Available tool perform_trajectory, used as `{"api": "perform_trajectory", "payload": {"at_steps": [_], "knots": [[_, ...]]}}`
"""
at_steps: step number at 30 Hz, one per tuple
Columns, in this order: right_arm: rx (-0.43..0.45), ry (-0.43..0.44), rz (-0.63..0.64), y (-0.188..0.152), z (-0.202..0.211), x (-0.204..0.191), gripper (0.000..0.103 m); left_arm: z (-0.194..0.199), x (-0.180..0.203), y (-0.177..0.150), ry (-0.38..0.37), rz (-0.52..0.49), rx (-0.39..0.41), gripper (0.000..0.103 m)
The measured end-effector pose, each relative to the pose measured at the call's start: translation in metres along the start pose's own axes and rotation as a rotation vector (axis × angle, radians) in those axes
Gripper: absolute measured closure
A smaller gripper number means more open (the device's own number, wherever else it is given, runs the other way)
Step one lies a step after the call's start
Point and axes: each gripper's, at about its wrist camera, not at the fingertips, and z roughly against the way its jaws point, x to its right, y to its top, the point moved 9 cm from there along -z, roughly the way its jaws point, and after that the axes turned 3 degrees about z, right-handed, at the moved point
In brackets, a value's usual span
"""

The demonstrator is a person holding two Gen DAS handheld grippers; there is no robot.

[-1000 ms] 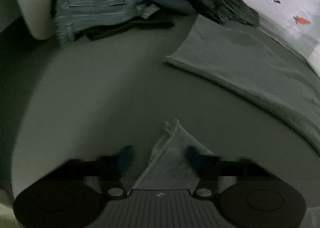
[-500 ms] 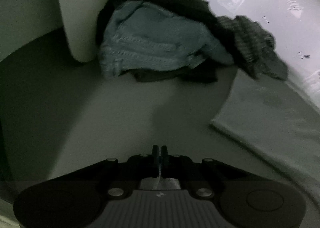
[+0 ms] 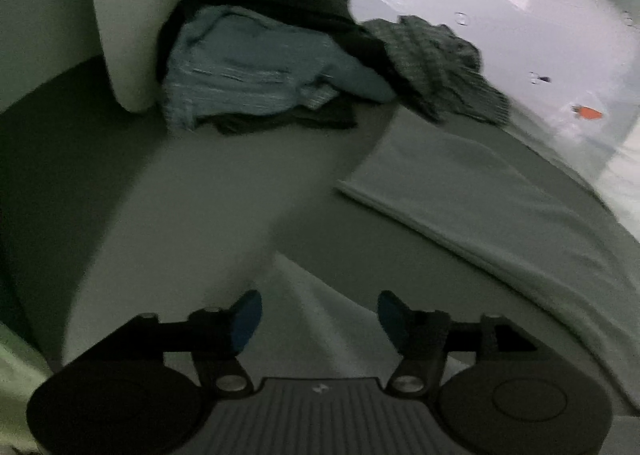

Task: Fold clothes
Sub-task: 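Lay the sweatpants flat on the table and open both grippers, then grasp the sweatpants' waistband with the right gripper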

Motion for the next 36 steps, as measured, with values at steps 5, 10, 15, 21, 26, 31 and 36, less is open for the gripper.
{"api": "perform_trajectory", "payload": {"at_steps": [5, 10, 15, 21, 26, 31, 36], "knots": [[0.057, 0.043, -0.105, 0.017, -0.009, 0.045, 0.012, 0.020, 0.049, -0.041, -0.084, -0.008, -0.041, 0.023], [0.088, 0.106, -0.146, 0.031, -0.015, 0.085, 0.028, 0.043, 0.090, -0.077, -0.097, -0.064, -0.022, 0.014], [0.081, 0.114, -0.211, 0.034, -0.024, 0.123, 0.057, 0.059, 0.117, -0.099, -0.086, -0.088, 0.014, 0.014], [-0.010, 0.184, -0.339, 0.028, -0.046, 0.146, 0.077, 0.076, 0.140, -0.120, -0.135, -0.067, -0.007, 0.014], [-0.083, 0.255, -0.431, 0.026, -0.062, 0.147, 0.077, 0.083, 0.147, -0.135, -0.150, -0.049, -0.034, 0.014], [-0.135, 0.349, -0.653, 0.022, -0.070, 0.154, 0.070, 0.086, 0.143, -0.141, -0.188, -0.012, -0.058, 0.015], [-0.167, 0.386, -0.814, 0.012, -0.070, 0.155, 0.068, 0.087, 0.134, -0.140, -0.223, 0.039, -0.072, 0.016]]}}
